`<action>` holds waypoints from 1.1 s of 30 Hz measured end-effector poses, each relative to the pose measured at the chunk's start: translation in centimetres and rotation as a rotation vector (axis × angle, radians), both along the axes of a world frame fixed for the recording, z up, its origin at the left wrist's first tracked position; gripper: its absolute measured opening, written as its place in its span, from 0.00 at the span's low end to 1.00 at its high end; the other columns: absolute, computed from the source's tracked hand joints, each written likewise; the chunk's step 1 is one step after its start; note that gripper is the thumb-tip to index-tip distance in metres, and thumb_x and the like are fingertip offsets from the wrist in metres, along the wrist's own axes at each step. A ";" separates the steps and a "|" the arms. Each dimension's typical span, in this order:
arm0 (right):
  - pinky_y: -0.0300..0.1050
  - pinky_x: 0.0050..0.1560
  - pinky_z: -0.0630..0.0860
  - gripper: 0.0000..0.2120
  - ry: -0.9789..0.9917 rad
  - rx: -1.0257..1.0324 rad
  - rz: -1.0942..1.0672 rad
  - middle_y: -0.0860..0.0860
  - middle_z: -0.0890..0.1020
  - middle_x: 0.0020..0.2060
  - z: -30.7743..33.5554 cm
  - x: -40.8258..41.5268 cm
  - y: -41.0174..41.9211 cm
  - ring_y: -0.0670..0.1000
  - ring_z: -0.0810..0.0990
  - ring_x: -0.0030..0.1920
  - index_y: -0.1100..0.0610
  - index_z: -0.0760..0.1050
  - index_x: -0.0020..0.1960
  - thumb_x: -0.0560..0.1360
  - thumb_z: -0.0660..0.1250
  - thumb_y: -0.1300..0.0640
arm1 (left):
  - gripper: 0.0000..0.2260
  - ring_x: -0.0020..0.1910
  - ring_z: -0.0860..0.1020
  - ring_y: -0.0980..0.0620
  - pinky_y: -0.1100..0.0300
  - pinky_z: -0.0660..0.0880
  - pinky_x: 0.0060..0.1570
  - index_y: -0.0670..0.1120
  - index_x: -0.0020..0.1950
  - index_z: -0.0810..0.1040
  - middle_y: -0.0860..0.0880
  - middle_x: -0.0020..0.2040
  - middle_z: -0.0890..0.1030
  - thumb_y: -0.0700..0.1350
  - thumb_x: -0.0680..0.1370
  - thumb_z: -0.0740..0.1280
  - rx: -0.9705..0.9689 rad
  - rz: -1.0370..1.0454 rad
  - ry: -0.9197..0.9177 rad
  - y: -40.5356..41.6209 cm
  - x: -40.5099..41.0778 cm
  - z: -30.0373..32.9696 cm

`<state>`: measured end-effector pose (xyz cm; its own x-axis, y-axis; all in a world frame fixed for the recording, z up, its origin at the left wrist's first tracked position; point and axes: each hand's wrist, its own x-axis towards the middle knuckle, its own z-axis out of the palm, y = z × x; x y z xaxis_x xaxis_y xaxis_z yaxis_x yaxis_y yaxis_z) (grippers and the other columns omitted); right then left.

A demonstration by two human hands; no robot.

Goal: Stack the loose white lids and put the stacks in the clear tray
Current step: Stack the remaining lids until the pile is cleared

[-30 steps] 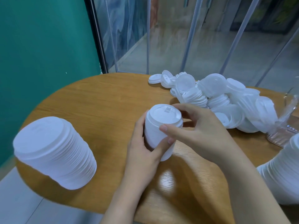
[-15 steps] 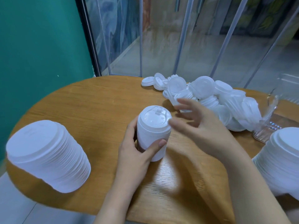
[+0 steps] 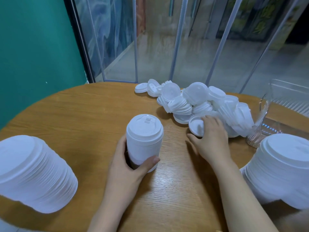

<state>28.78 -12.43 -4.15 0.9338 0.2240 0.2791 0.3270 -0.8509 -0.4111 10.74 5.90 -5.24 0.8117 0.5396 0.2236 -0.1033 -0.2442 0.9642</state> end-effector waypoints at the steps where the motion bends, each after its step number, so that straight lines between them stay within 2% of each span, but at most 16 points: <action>1: 0.57 0.64 0.69 0.28 -0.004 -0.022 0.011 0.55 0.79 0.63 -0.2 0.1 0.1 0.60 0.71 0.69 0.60 0.75 0.65 0.71 0.79 0.49 | 0.37 0.61 0.79 0.61 0.64 0.75 0.56 0.57 0.69 0.74 0.62 0.61 0.81 0.61 0.62 0.80 0.006 0.002 0.004 0.0 0.0 0.0; 3: 0.55 0.62 0.68 0.20 0.019 -0.035 0.022 0.53 0.80 0.56 -0.3 0.0 0.2 0.58 0.74 0.64 0.58 0.78 0.62 0.74 0.77 0.51 | 0.35 0.60 0.79 0.62 0.72 0.73 0.52 0.57 0.69 0.75 0.63 0.61 0.81 0.57 0.63 0.81 0.010 0.008 0.013 0.0 0.0 0.1; 4: 0.53 0.64 0.66 0.19 0.038 -0.028 0.019 0.53 0.81 0.56 -0.4 -0.1 0.2 0.58 0.75 0.64 0.57 0.78 0.63 0.75 0.75 0.52 | 0.34 0.60 0.79 0.62 0.74 0.72 0.51 0.57 0.68 0.75 0.63 0.60 0.82 0.55 0.63 0.80 0.008 0.011 0.019 0.0 0.1 0.2; 7: 0.51 0.65 0.63 0.15 0.041 0.012 0.014 0.53 0.83 0.55 -0.3 -0.4 0.2 0.57 0.77 0.62 0.55 0.80 0.63 0.77 0.70 0.58 | 0.34 0.59 0.79 0.63 0.74 0.72 0.50 0.57 0.68 0.75 0.63 0.60 0.82 0.57 0.63 0.80 0.009 0.016 0.025 0.0 0.2 0.3; 10: 0.52 0.54 0.68 0.08 0.074 0.081 0.050 0.53 0.83 0.45 0.0 -0.7 0.2 0.60 0.80 0.52 0.54 0.80 0.57 0.79 0.69 0.57 | 0.35 0.58 0.79 0.64 0.75 0.72 0.50 0.57 0.68 0.75 0.65 0.58 0.82 0.57 0.63 0.83 0.016 0.019 0.025 -0.2 0.2 0.5; 12: 0.49 0.46 0.69 0.05 0.122 0.218 0.100 0.49 0.81 0.40 0.2 -1.0 0.3 0.57 0.80 0.46 0.53 0.79 0.55 0.79 0.69 0.54 | 0.34 0.57 0.80 0.64 0.75 0.72 0.49 0.56 0.67 0.76 0.65 0.58 0.82 0.55 0.64 0.84 0.013 0.014 0.031 -0.2 0.2 0.7; 15: 0.41 0.47 0.74 0.06 0.211 0.490 0.200 0.45 0.84 0.45 1.0 -1.5 0.6 0.46 0.81 0.48 0.49 0.79 0.56 0.80 0.70 0.54 | 0.33 0.57 0.80 0.63 0.75 0.72 0.49 0.57 0.67 0.75 0.65 0.58 0.82 0.55 0.65 0.84 0.023 0.002 0.048 -0.1 0.1 0.6; 17: 0.37 0.50 0.76 0.06 0.284 0.571 0.252 0.44 0.85 0.48 1.4 -1.9 0.8 0.43 0.82 0.49 0.46 0.79 0.57 0.80 0.70 0.53 | 0.34 0.57 0.80 0.64 0.75 0.71 0.49 0.57 0.67 0.75 0.65 0.58 0.82 0.55 0.64 0.83 0.034 0.000 0.049 0.0 0.0 0.6; 19: 0.42 0.50 0.80 0.08 0.368 0.631 0.262 0.44 0.86 0.50 1.5 -2.1 1.0 0.45 0.84 0.49 0.44 0.78 0.59 0.81 0.70 0.52 | 0.35 0.57 0.80 0.64 0.75 0.71 0.48 0.56 0.68 0.75 0.65 0.58 0.82 0.55 0.63 0.84 0.033 -0.005 0.046 0.0 -0.1 0.6; 20: 0.42 0.46 0.81 0.09 0.410 0.664 0.258 0.45 0.85 0.51 1.4 -2.2 1.1 0.46 0.84 0.50 0.44 0.77 0.60 0.81 0.70 0.53 | 0.34 0.57 0.80 0.63 0.75 0.72 0.48 0.55 0.68 0.76 0.65 0.58 0.82 0.55 0.63 0.81 0.031 -0.007 0.044 0.0 -0.2 0.7; 22: 0.39 0.39 0.81 0.13 0.480 0.696 0.253 0.45 0.83 0.55 1.3 -2.4 1.1 0.48 0.84 0.51 0.44 0.75 0.65 0.82 0.69 0.53 | 0.32 0.56 0.80 0.63 0.74 0.72 0.48 0.55 0.67 0.76 0.64 0.57 0.82 0.55 0.64 0.78 0.030 -0.006 0.037 -0.1 -0.2 0.8; 23: 0.38 0.40 0.81 0.15 0.469 0.668 0.253 0.45 0.82 0.56 1.2 -2.4 1.1 0.47 0.83 0.51 0.45 0.74 0.67 0.82 0.69 0.53 | 0.32 0.56 0.80 0.63 0.74 0.72 0.48 0.55 0.67 0.76 0.64 0.57 0.83 0.55 0.64 0.78 0.032 -0.004 0.035 -0.1 -0.2 0.8; 25: 0.37 0.51 0.79 0.17 0.372 0.534 0.260 0.40 0.81 0.57 0.8 -2.3 1.0 0.45 0.81 0.53 0.45 0.75 0.70 0.81 0.69 0.52 | 0.32 0.56 0.80 0.64 0.74 0.72 0.48 0.56 0.67 0.76 0.65 0.57 0.82 0.55 0.64 0.78 0.031 -0.002 0.030 -0.1 -0.2 0.8; 27: 0.36 0.60 0.72 0.20 0.307 0.432 0.264 0.39 0.79 0.59 0.7 -2.3 0.9 0.42 0.77 0.58 0.47 0.74 0.71 0.80 0.70 0.49 | 0.32 0.57 0.80 0.64 0.75 0.72 0.49 0.56 0.68 0.75 0.65 0.57 0.82 0.56 0.65 0.78 0.033 -0.002 0.031 -0.1 -0.2 0.9; 30: 0.39 0.63 0.64 0.35 0.356 0.308 0.288 0.41 0.74 0.66 0.9 -2.4 0.9 0.41 0.70 0.67 0.47 0.69 0.75 0.72 0.77 0.43 | 0.32 0.58 0.80 0.63 0.74 0.72 0.49 0.57 0.68 0.75 0.65 0.58 0.82 0.57 0.66 0.81 0.044 -0.004 0.037 0.0 -0.2 0.9; 33: 0.39 0.66 0.62 0.48 0.400 0.232 0.333 0.42 0.70 0.69 0.8 -2.5 0.8 0.42 0.67 0.70 0.46 0.63 0.79 0.66 0.83 0.43 | 0.32 0.58 0.80 0.63 0.73 0.72 0.49 0.57 0.68 0.75 0.65 0.58 0.82 0.58 0.66 0.82 0.055 0.001 0.040 0.1 -0.2 0.7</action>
